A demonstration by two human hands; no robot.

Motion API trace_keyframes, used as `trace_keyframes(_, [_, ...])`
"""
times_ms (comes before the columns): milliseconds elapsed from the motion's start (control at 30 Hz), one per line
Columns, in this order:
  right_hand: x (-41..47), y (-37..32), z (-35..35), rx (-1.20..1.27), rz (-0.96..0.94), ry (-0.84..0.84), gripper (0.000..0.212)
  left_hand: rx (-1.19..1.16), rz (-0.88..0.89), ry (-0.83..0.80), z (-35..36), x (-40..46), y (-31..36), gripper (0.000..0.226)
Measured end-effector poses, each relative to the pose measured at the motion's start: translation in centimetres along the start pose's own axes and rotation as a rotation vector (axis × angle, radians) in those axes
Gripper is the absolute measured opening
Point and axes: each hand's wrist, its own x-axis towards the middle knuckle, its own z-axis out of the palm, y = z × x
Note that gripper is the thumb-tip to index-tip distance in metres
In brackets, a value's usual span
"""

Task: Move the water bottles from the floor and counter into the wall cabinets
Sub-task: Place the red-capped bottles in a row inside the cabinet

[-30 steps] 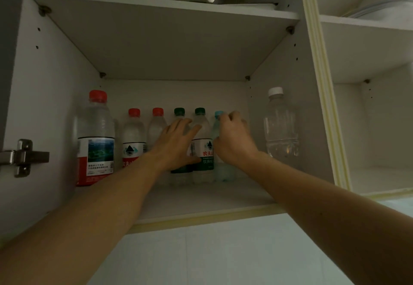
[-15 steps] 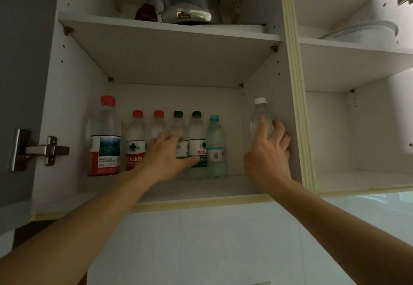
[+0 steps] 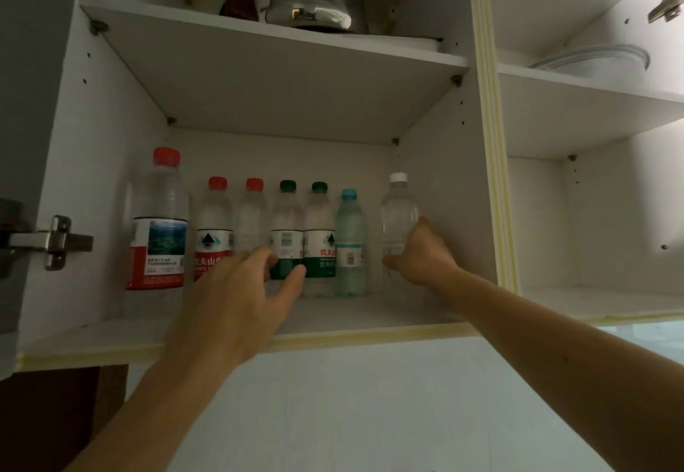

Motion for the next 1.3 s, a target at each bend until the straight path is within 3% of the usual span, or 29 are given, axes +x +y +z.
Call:
trace_keyframes(233, [3.9, -0.6, 1.6, -0.036, 0.116, -0.182, 0.071, -0.014, -0.004, 0.079, 0.4, 0.4, -0.3, 0.073])
trace_keyframes(500, [6.4, -1.0, 3.1, -0.103, 0.156, -0.268, 0.048, 0.003, 0.003, 0.102, 0.6, 0.5, -0.5, 0.077])
trace_keyframes(800, [8.0, -0.2, 3.5, -0.097, 0.089, -0.243, 0.035, -0.014, 0.044, 0.143, 0.1, 0.8, -0.1, 0.070])
trace_keyframes(967, [7.6, -0.6, 4.9, -0.139, -0.002, -0.157, 0.042, 0.005, 0.009, 0.094, -1.1, 0.1, -0.4, 0.066])
trace_keyframes(1033, [5.3, 0.1, 5.6, -0.082, -0.038, -0.306, 0.038, 0.125, -0.064, 0.082, -2.6, -2.6, 2.6, 0.062])
trace_keyframes(1300, [5.1, -1.7, 3.5, -0.154, -0.217, -0.019, 0.043, 0.017, -0.120, 0.006, -0.6, -0.6, 0.4, 0.052])
